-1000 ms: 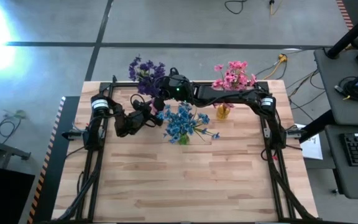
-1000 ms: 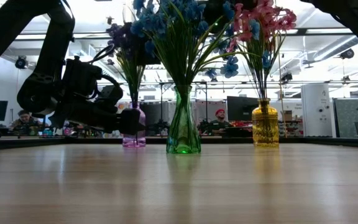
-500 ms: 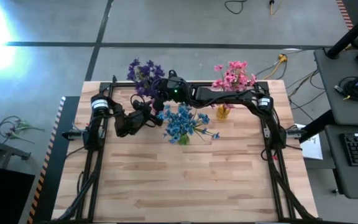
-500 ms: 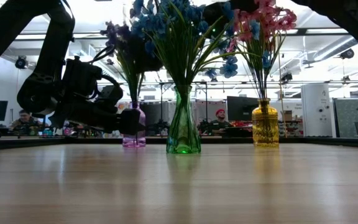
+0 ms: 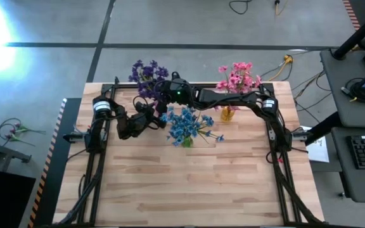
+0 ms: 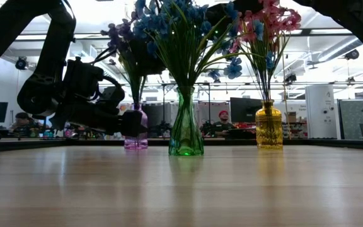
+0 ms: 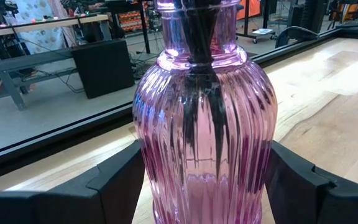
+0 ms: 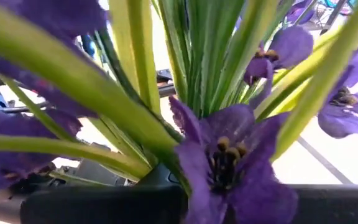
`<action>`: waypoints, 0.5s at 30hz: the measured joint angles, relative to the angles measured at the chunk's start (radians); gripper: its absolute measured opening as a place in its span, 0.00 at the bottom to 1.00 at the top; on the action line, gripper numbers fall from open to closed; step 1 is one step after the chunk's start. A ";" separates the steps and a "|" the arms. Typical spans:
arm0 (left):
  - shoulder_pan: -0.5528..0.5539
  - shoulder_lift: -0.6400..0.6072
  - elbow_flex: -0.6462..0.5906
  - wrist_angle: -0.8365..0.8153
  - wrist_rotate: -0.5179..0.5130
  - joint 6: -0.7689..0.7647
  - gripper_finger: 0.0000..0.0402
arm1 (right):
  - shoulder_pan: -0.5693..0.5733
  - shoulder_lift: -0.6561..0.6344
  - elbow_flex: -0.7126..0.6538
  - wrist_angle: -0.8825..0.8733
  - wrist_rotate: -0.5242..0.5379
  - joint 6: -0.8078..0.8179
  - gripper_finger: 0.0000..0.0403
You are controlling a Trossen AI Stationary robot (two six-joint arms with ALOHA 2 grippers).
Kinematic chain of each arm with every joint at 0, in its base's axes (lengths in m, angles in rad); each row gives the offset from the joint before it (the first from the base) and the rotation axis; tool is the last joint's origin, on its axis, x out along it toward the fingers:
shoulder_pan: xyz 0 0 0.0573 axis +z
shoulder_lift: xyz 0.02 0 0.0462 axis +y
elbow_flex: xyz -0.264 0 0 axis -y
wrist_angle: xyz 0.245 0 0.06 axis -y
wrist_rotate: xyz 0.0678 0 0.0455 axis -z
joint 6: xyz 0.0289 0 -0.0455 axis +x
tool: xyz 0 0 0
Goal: Sort flowers into vase by color
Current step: Put the violet flowers into the violet vase
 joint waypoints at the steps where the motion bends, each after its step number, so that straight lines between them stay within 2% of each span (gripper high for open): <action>1: 0.000 0.000 0.000 0.000 0.000 0.000 0.66 | 0.000 -0.001 0.000 0.000 0.000 0.000 0.03; 6: 0.000 0.000 0.000 0.000 0.000 0.000 0.66 | 0.005 -0.003 0.000 0.006 -0.003 0.000 0.10; 15: 0.000 0.000 0.000 0.000 0.000 0.000 0.66 | 0.011 -0.013 0.000 0.008 -0.001 0.000 0.41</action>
